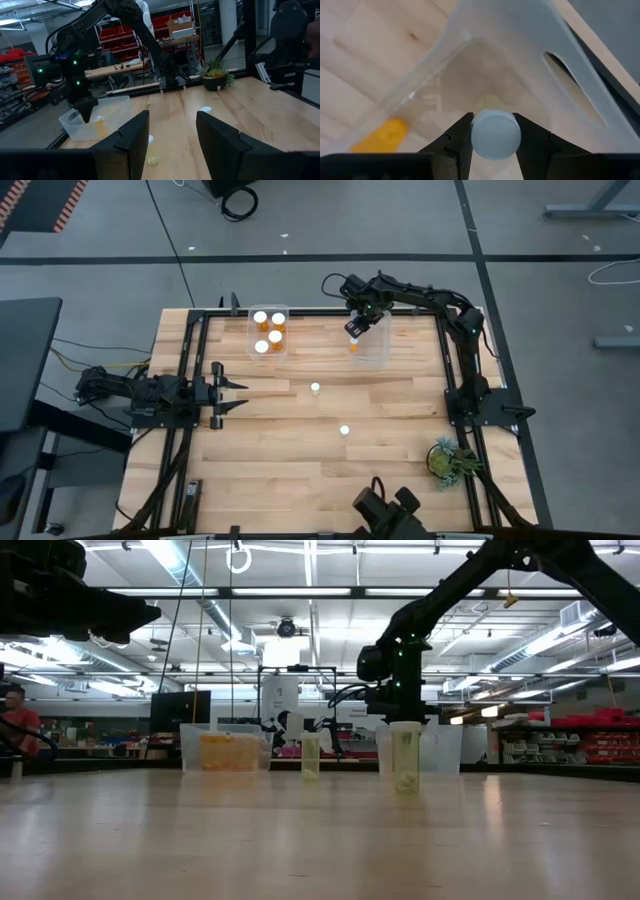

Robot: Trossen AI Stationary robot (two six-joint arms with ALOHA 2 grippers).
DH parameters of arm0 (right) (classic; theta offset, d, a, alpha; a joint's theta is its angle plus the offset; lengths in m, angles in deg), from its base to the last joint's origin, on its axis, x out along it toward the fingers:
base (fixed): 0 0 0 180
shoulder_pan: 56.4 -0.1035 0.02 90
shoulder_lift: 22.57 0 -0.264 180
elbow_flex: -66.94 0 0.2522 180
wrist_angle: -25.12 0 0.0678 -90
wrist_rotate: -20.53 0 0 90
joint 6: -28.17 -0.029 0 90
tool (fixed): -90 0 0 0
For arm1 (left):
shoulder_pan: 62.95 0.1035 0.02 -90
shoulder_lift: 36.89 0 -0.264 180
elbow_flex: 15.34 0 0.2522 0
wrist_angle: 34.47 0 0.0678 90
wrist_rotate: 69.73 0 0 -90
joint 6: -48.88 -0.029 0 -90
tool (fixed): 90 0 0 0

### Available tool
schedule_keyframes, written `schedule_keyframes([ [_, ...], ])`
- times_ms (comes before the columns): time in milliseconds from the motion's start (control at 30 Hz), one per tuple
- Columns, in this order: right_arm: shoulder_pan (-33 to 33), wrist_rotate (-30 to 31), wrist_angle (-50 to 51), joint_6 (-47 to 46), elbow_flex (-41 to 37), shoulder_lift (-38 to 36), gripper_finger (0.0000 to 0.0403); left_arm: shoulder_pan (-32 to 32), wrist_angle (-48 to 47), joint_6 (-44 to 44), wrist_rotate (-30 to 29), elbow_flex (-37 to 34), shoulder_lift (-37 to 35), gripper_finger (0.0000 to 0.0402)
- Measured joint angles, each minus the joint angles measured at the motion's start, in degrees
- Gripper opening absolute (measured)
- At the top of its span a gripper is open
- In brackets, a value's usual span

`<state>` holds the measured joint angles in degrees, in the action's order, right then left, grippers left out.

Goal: Pick and place medicine bottles into bin by pill shape (circle, oval)
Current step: Put the yellow tablet bottle into the right transparent bin

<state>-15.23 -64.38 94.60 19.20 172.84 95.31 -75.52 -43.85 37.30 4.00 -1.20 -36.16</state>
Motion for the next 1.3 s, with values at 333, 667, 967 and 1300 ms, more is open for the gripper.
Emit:
schedule_keyframes([
  [333,0.33,-0.25,-0.74,-0.17,-0.03,-0.17,0.0133,-0.01,0.02,-0.02,0.0,0.0,0.0,0.0172],
  [667,0.35,-0.66,-0.68,-1.27,-0.07,-0.2,0.0136,0.01,0.02,-0.04,0.0,0.0,0.0,0.0172],
  [967,0.35,-0.68,-0.49,-1.42,-0.2,-0.22,0.0169,0.01,0.02,-0.02,0.0,0.0,0.0,0.0172],
  [1300,0.33,-0.68,0.46,-1.92,-0.2,-0.22,0.0207,-0.01,0.02,-0.02,0.0,0.0,0.0,0.0172],
])
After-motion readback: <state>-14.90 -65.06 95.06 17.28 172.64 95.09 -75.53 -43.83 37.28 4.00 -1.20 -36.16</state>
